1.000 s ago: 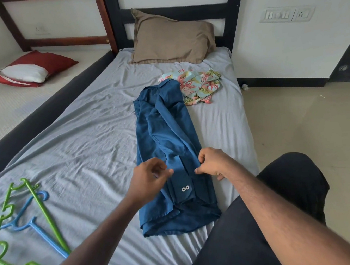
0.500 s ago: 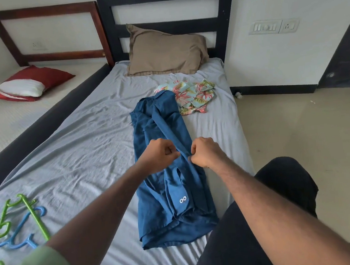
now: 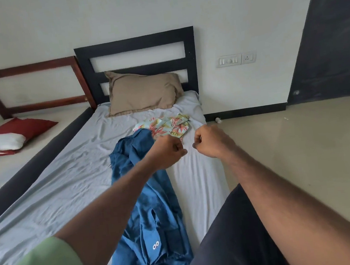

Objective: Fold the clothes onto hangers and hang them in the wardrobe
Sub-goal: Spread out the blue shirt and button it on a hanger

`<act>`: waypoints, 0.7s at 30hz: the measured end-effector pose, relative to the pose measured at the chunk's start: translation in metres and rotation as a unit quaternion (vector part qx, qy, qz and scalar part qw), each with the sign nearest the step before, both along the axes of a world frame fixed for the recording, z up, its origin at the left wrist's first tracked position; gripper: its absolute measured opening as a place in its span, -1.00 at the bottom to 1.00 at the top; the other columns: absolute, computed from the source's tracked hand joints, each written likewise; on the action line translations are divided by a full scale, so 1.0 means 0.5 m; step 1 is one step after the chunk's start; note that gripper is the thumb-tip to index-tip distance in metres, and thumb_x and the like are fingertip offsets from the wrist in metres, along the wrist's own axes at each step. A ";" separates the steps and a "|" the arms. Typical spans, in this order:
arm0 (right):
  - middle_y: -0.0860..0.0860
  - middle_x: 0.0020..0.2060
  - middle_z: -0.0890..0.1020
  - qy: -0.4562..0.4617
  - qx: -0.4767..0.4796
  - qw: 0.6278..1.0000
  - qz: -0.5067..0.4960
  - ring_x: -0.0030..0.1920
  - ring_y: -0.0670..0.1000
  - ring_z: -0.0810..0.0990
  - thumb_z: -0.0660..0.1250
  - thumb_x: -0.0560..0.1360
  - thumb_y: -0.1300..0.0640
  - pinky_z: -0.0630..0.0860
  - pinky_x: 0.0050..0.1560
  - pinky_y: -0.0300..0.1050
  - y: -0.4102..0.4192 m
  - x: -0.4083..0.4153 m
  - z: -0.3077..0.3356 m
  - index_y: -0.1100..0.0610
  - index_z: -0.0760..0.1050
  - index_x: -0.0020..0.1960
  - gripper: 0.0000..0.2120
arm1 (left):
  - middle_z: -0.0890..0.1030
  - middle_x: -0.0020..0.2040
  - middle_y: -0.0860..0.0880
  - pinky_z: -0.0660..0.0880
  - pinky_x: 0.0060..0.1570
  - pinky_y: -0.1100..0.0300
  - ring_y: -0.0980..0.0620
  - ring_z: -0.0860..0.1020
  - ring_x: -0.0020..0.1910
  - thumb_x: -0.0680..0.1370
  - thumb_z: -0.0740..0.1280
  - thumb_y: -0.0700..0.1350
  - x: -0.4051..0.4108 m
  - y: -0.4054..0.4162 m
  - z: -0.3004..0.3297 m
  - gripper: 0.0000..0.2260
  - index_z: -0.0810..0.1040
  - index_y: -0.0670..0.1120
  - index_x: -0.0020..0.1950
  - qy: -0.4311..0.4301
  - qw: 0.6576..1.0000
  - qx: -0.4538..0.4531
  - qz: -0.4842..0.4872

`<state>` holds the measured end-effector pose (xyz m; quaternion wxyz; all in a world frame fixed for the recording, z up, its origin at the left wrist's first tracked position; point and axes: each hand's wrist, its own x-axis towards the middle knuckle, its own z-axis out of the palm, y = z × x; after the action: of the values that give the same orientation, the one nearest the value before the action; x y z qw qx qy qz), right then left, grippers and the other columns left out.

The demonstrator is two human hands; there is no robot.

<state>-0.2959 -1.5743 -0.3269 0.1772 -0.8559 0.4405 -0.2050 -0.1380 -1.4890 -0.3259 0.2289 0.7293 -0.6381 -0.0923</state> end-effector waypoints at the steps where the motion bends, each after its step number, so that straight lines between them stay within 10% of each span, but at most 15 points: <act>1: -0.01 -0.15 0.64 -0.012 0.001 1.000 -0.006 -0.11 0.10 0.63 0.46 0.47 0.08 0.62 0.00 0.02 -0.034 -0.019 0.003 -0.07 0.50 -0.27 -0.80 | 0.51 -0.35 0.08 0.36 -0.28 0.21 0.07 0.46 -0.31 0.55 0.44 -0.09 -0.020 -0.040 0.003 -0.74 0.49 0.00 -0.32 -0.008 1.000 0.009 -0.005; 13: 0.05 -0.14 0.61 0.017 0.058 0.998 -0.003 -0.14 0.15 0.60 0.38 0.52 0.09 0.54 -0.13 -0.05 -0.477 -0.188 -0.137 0.00 0.55 -0.17 -0.91 | 0.52 -0.37 0.14 0.42 -0.22 0.21 0.05 0.53 -0.29 0.55 0.44 -0.07 -0.175 -0.546 -0.088 -0.84 0.63 -0.09 -0.21 -0.022 0.997 0.053 0.051; 21: -0.01 -0.23 0.62 0.076 0.112 0.991 0.015 -0.19 0.16 0.61 0.34 0.52 0.11 0.55 -0.17 -0.07 -0.557 -0.182 -0.043 0.06 0.62 -0.07 -0.91 | 0.54 -0.37 0.09 0.46 -0.31 0.19 0.06 0.49 -0.35 0.56 0.41 -0.07 -0.165 -0.596 -0.015 -0.80 0.61 -0.13 -0.22 0.058 0.986 0.104 0.116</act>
<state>-0.3869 -1.8527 -0.3483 0.2411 -0.8500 0.4605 -0.0859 -0.2205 -1.7869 -0.3333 0.1974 0.8115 -0.5220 -0.1734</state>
